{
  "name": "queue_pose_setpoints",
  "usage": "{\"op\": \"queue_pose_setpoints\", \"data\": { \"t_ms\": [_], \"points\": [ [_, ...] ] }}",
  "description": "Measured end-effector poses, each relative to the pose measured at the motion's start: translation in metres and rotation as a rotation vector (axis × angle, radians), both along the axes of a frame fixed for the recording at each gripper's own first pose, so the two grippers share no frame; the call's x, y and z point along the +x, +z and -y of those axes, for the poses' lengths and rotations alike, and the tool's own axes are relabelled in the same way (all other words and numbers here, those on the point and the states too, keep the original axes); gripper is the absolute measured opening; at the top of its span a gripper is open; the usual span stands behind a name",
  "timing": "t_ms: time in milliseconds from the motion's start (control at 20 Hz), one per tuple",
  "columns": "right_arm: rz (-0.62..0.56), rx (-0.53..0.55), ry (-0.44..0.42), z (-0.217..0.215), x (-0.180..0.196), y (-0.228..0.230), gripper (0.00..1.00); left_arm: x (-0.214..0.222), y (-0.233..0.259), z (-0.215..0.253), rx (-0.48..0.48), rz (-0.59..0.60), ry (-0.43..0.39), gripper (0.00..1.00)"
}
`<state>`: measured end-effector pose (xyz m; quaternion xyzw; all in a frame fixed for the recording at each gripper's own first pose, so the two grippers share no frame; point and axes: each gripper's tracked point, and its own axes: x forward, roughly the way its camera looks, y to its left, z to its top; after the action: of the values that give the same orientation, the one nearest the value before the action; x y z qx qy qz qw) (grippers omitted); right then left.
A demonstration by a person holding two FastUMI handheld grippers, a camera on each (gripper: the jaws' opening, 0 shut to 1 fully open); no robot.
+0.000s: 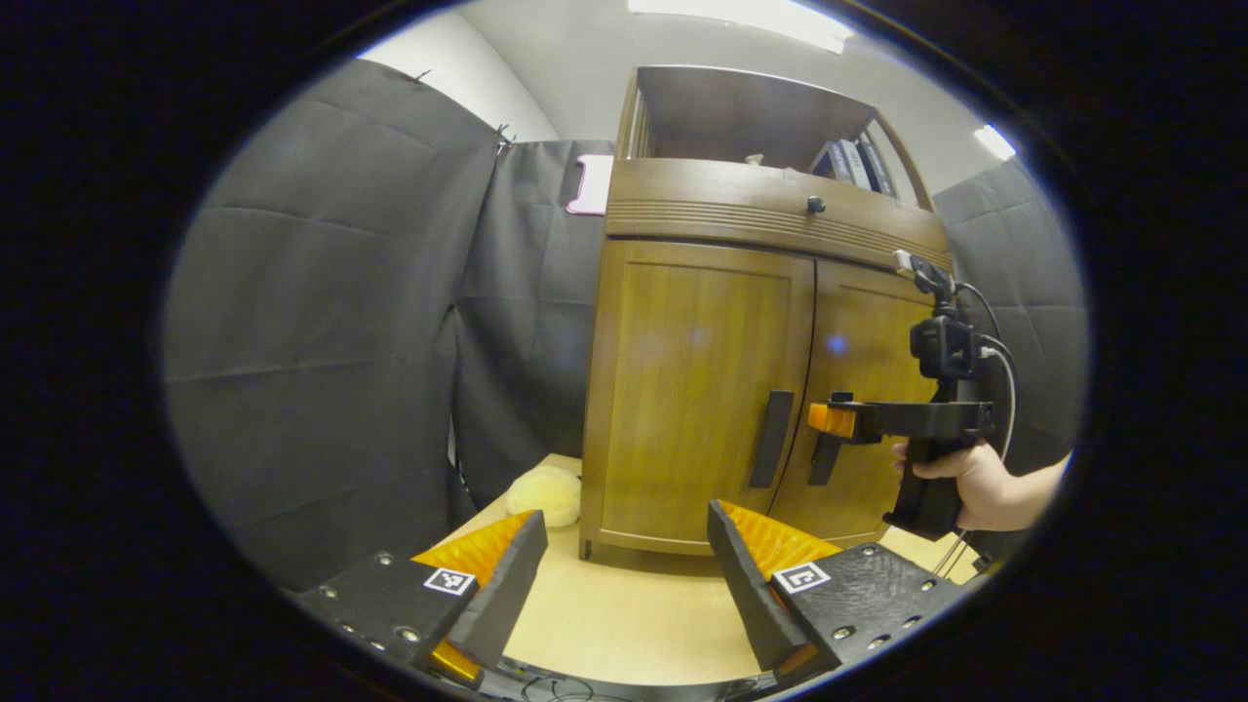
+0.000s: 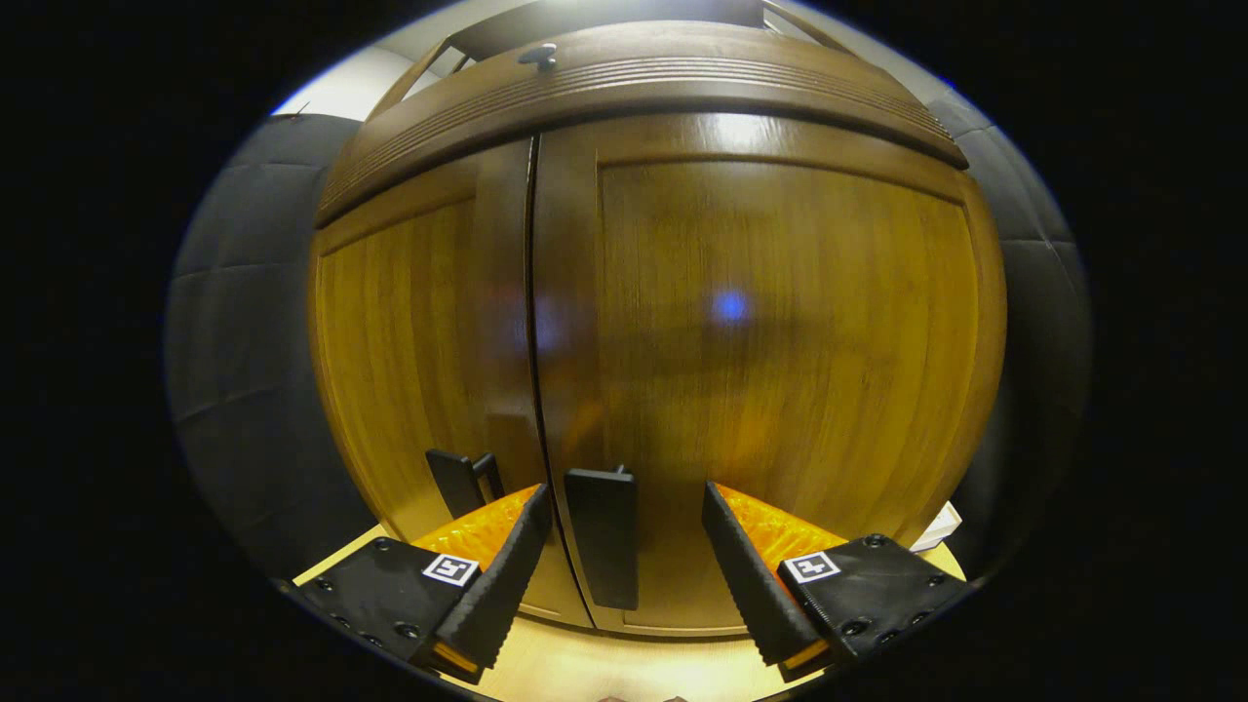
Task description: Open the right door of the double-door shoe cabinet with the right hand, and open the left door with the left hand.
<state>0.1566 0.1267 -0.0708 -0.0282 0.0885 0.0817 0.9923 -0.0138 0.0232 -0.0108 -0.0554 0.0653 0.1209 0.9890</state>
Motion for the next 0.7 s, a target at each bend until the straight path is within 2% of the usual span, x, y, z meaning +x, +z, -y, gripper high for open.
{"op": "queue_pose_setpoints", "data": {
  "t_ms": [50, 200, 300, 450, 500, 600, 650, 700],
  "points": [
    [-0.006, -0.005, -0.011, 0.001, 0.001, -0.004, 0.93, 0.001, -0.002, 0.000, 0.001, -0.002, -0.001, 0.95],
    [0.002, -0.006, -0.022, 0.003, 0.002, -0.007, 0.77, 0.002, -0.002, 0.001, 0.004, -0.007, -0.011, 0.95],
    [-0.018, 0.012, -0.001, -0.005, 0.003, -0.011, 0.55, 0.001, 0.000, 0.002, 0.008, -0.012, -0.020, 0.95],
    [-0.023, 0.025, -0.002, -0.007, 0.003, -0.013, 0.36, 0.001, -0.001, 0.003, 0.023, -0.014, -0.038, 0.95],
    [-0.014, 0.020, -0.001, -0.007, 0.005, -0.012, 0.38, 0.002, -0.001, 0.003, 0.031, -0.017, -0.039, 0.95],
    [-0.004, 0.001, -0.003, -0.007, 0.003, -0.011, 0.31, 0.002, -0.001, 0.005, 0.035, -0.020, -0.045, 0.95],
    [0.006, -0.002, -0.002, -0.007, 0.003, -0.012, 0.31, 0.002, -0.002, 0.005, 0.032, -0.021, -0.050, 0.95],
    [-0.002, 0.001, 0.008, -0.007, 0.003, -0.013, 0.24, 0.003, -0.001, 0.005, 0.026, -0.022, -0.053, 0.95]
  ]
}}
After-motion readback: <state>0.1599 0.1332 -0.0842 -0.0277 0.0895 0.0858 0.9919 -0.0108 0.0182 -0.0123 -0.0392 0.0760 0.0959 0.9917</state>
